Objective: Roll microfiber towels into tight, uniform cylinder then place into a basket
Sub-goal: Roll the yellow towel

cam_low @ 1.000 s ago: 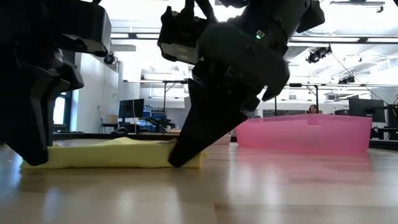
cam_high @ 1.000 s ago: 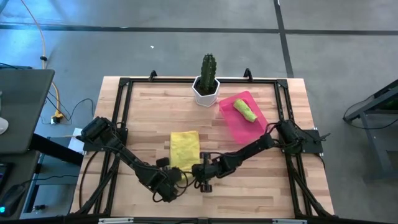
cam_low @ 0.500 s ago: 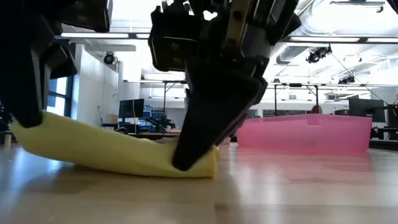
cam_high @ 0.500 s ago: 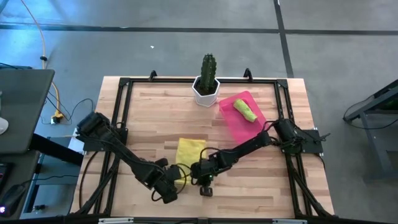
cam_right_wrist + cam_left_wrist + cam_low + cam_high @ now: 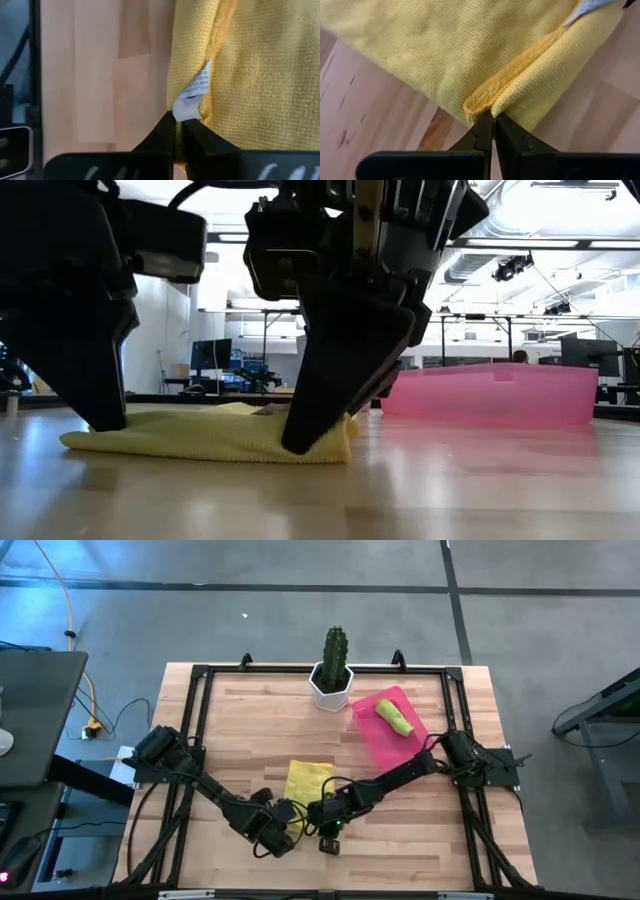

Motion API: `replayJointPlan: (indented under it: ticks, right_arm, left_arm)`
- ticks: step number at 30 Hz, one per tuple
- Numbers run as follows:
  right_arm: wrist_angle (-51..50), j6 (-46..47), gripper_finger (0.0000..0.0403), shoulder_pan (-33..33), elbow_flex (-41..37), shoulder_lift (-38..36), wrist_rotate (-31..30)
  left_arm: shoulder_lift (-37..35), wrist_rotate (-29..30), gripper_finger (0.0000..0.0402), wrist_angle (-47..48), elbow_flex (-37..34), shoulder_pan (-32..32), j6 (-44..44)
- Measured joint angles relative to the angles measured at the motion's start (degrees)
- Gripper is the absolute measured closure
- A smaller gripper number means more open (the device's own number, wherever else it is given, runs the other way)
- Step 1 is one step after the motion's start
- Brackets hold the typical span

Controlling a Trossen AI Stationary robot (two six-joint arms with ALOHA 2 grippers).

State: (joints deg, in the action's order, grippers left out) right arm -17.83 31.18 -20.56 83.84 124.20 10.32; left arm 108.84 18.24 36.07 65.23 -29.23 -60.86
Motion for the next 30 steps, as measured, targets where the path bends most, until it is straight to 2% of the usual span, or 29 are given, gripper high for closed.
replayJointPlan:
  ticks: [4, 12, 16, 24, 27, 30]
  right_arm:
    - [-1.41, -2.99, 0.0386, 0.0, 0.11, -0.18, -1.66]
    - [-9.24, -7.21, 0.0296, 0.02, -0.03, -5.64, -2.32]
    - [-12.34, -9.87, 0.028, -1.3, -0.03, -8.61, -4.77]
    - [-0.16, -30.2, 0.0292, -9.87, -2.69, -8.74, -18.62]
    - [7.89, -31.82, 0.0302, -11.59, -6.18, -8.74, -24.78]
    - [13.12, -30.82, 0.031, -11.59, -9.44, -8.72, -26.04]
  left_arm:
    - [0.89, -0.25, 0.0399, 0.04, 0.17, 0.0, 0.44]
    - [0.98, -0.89, 0.0399, 0.07, 0.15, -0.02, -0.04]
    - [1.05, -1.36, 0.0398, 0.11, 0.11, -0.02, -0.32]
    - [1.16, -1.25, 0.0398, 0.09, 0.07, -0.02, -0.5]
    - [1.17, -1.29, 0.0398, 0.09, 0.07, -0.02, -0.5]
    - [1.2, -1.34, 0.0398, 0.09, 0.04, -0.02, -0.51]
